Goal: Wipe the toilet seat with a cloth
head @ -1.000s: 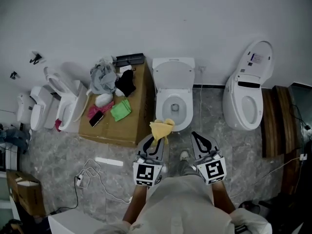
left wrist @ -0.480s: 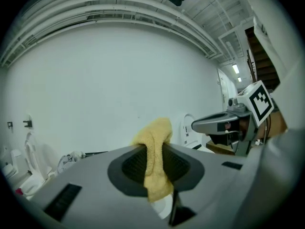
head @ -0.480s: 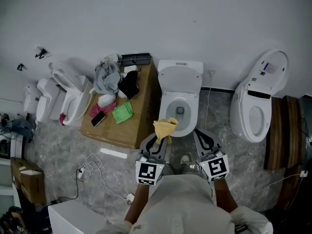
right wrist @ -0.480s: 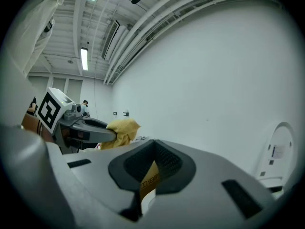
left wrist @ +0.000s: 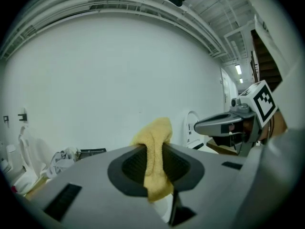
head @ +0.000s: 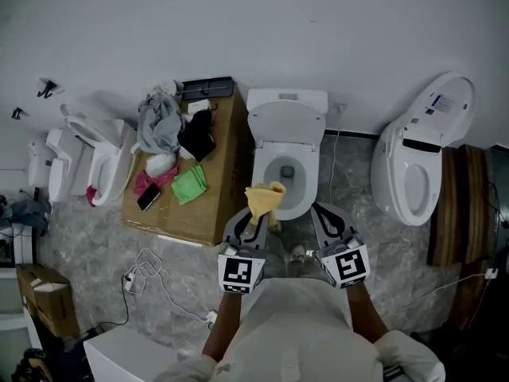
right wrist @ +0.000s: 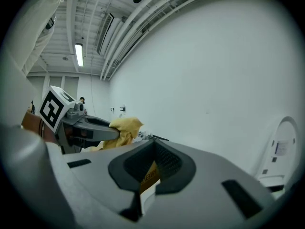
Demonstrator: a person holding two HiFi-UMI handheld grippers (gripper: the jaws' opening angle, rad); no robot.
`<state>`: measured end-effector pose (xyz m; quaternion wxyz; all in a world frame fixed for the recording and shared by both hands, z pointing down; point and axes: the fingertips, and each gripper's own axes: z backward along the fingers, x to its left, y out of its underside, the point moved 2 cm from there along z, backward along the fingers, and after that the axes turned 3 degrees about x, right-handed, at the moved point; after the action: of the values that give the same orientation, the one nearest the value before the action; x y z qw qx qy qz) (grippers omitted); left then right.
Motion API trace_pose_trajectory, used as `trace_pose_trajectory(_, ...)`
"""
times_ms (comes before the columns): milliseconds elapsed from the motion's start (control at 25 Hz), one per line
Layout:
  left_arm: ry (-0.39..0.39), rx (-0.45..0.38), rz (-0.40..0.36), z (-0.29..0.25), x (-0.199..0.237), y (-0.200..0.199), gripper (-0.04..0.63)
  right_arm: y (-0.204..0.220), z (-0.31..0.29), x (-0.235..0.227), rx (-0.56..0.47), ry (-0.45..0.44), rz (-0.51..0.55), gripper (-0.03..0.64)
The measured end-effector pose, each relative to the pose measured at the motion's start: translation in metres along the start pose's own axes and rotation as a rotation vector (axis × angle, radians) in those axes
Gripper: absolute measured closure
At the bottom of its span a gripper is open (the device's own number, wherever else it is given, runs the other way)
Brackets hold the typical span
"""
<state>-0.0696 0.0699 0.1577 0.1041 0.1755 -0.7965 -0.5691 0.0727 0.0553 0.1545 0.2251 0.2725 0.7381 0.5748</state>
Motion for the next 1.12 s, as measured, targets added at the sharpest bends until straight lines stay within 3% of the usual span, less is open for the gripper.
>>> trace_pose_trajectory(560, 0.092, 0.113, 0.072, -0.109, 0.084, 0.043, 0.512, 0.033, -0.109, -0.037, 0.155, 0.111, -0.073, 0.609)
trace_pose_trajectory(840, 0.126, 0.165, 0.114, -0.153, 0.12, 0.079, 0.512, 0.055, -0.166, -0.037, 0.247, 0.095, -0.071, 0.609)
trace_pose_trajectory(1120, 0.14, 0.216, 0.156, -0.187, 0.141, 0.126, 0.512, 0.105, -0.2, -0.045, 0.325, 0.114, -0.099, 0.609)
